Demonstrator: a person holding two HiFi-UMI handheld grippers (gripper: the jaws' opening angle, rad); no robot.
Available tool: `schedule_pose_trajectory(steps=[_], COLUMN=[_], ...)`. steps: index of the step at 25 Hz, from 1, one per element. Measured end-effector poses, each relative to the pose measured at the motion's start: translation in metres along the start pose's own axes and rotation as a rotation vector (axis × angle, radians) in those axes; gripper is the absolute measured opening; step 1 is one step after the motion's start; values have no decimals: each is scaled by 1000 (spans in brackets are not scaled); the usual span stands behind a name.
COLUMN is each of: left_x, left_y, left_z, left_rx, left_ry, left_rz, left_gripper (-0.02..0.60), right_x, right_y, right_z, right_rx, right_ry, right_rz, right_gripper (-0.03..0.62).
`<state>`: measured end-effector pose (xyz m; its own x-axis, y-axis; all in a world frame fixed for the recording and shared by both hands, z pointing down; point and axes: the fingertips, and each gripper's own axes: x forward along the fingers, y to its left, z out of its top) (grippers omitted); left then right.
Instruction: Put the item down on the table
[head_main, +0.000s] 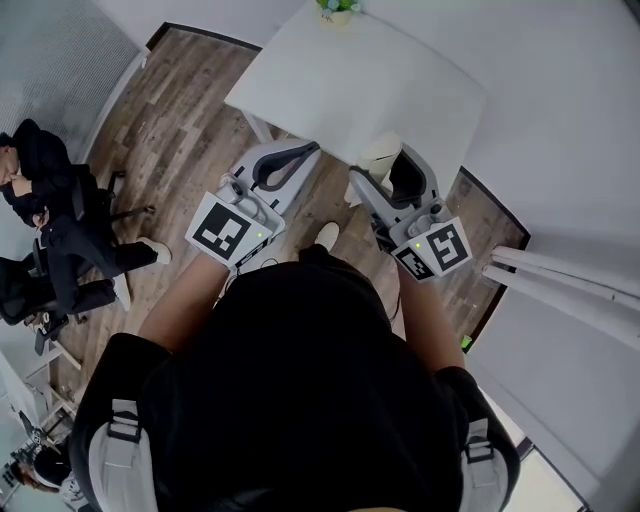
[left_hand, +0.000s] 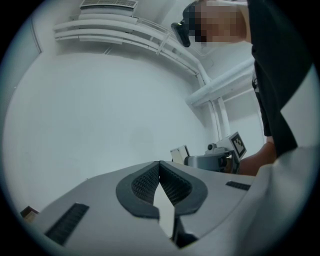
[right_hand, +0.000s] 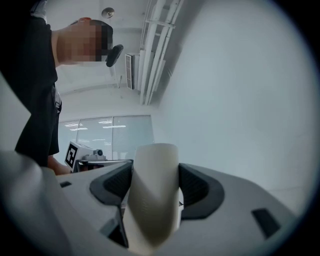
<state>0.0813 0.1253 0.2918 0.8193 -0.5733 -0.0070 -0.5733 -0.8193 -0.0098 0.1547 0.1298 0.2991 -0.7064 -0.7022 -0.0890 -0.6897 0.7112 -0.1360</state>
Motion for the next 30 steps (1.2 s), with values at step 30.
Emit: schedule_pose_trajectory(steps=[30], left_x=[105], left_y=[116], left_z=[-13], left_rx=[-13], left_ry=[23], left_rz=[75], left_gripper=[-6], right_x=[97], right_y=[-131], right_z=[-11], right_rx=[41], right_ry=[48], right_rz=[59], right_gripper=[296])
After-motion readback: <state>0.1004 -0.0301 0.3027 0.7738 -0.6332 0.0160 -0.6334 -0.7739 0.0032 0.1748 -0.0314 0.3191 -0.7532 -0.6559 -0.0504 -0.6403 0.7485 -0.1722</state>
